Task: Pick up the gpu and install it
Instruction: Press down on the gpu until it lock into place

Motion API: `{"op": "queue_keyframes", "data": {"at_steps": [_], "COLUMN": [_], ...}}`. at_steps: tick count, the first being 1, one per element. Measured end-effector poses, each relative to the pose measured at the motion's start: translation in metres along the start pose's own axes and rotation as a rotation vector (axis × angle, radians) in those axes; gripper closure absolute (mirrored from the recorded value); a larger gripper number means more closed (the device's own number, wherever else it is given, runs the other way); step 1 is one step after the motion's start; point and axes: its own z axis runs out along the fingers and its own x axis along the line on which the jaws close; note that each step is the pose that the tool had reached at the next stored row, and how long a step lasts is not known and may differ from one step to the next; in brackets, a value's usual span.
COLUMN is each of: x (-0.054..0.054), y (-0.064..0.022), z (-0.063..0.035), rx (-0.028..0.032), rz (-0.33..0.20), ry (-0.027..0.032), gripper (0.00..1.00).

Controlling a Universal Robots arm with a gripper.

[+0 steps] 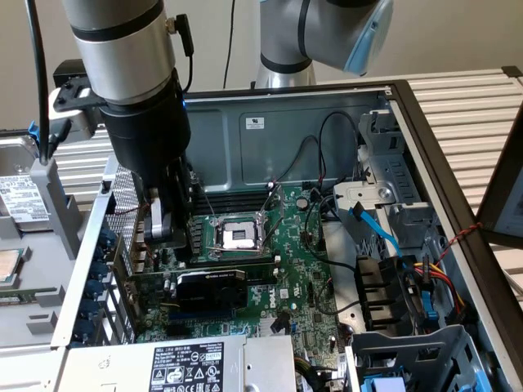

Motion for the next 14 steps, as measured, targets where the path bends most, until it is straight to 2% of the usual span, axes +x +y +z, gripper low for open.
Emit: {"op": "queue_keyframes", "data": {"at_steps": [5,9,14], "x": [-0.001,-0.001,-0.002], "y": [0.0006,0.0010,0.0014], "z": [0.0060,0.0107,0.0148], "rx": [-0.0094,-0.0233,-0.0302], "rz": [0.000,0.000,0.000], "ry": [0.0003,0.0008,0.0007], "gripper": [0.89,0.89,0.89]}}
